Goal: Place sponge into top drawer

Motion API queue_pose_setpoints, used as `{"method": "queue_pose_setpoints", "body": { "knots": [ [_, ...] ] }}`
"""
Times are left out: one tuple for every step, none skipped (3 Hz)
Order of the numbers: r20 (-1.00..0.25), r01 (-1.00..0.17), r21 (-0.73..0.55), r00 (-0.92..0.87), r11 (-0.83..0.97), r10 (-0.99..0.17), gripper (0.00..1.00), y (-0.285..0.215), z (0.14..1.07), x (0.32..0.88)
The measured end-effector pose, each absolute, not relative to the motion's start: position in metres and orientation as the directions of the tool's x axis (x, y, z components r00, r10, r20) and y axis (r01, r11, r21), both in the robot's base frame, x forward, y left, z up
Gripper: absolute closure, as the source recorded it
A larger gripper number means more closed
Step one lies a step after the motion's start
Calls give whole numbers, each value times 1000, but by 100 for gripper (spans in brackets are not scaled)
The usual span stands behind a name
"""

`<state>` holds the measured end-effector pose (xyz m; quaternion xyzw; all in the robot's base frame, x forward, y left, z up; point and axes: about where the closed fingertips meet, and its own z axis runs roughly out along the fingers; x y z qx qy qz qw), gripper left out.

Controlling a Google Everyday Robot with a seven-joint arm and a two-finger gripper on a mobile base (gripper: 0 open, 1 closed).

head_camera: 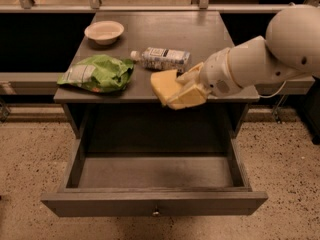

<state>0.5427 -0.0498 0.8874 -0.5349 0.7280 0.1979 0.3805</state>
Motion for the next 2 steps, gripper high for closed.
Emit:
{"method": "queue_pose_setpoints", "body": {
  "knots": [
    [-684,-965,-164,-38,205,-729,100,-46,864,502],
    [-601,-982,-124,-41,144,-798,100,-55,809,487]
  ]
}}
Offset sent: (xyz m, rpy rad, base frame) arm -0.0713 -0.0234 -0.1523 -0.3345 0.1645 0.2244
